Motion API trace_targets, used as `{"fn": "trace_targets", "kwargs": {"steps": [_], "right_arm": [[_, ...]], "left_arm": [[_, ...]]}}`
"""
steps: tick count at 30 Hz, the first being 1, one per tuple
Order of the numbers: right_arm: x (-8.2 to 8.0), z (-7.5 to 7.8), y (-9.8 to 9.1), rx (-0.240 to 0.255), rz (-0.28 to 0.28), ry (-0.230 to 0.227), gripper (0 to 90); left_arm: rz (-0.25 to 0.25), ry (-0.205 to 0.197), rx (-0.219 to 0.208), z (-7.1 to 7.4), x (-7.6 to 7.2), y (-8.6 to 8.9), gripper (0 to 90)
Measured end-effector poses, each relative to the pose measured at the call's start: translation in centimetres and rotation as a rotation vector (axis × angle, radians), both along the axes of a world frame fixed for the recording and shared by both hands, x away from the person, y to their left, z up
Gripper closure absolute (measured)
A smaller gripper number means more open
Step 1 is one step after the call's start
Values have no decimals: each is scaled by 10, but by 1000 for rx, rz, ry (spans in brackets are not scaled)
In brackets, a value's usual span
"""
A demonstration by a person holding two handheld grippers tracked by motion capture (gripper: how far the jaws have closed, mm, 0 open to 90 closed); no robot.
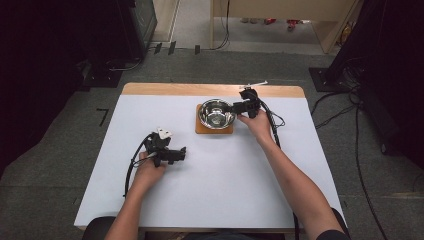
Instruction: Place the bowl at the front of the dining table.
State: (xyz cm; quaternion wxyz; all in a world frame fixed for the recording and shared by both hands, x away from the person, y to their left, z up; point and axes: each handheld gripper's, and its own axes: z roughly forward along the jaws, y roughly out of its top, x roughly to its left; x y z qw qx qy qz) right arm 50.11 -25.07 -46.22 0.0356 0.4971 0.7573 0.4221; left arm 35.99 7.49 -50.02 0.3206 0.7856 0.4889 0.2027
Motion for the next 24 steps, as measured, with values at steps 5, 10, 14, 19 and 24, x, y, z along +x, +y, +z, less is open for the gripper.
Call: {"fn": "trace_targets", "kwargs": {"steps": [5,10,14,19,24], "right_arm": [[-2,2,-2,-2,6,0,365],[-4,4,-3,-10,11,6,365],[-4,4,-4,-18,12,13,365],[-7,6,-4,-30,21,23,362],[-11,10,-4,-41,16,8,362]], "left_arm": [[0,0,0,0,0,0,0],[0,0,0,0,0,0,0],[0,0,0,0,0,0,0],[0,0,1,0,0,0,0],[0,0,1,0,0,0,0]]}}
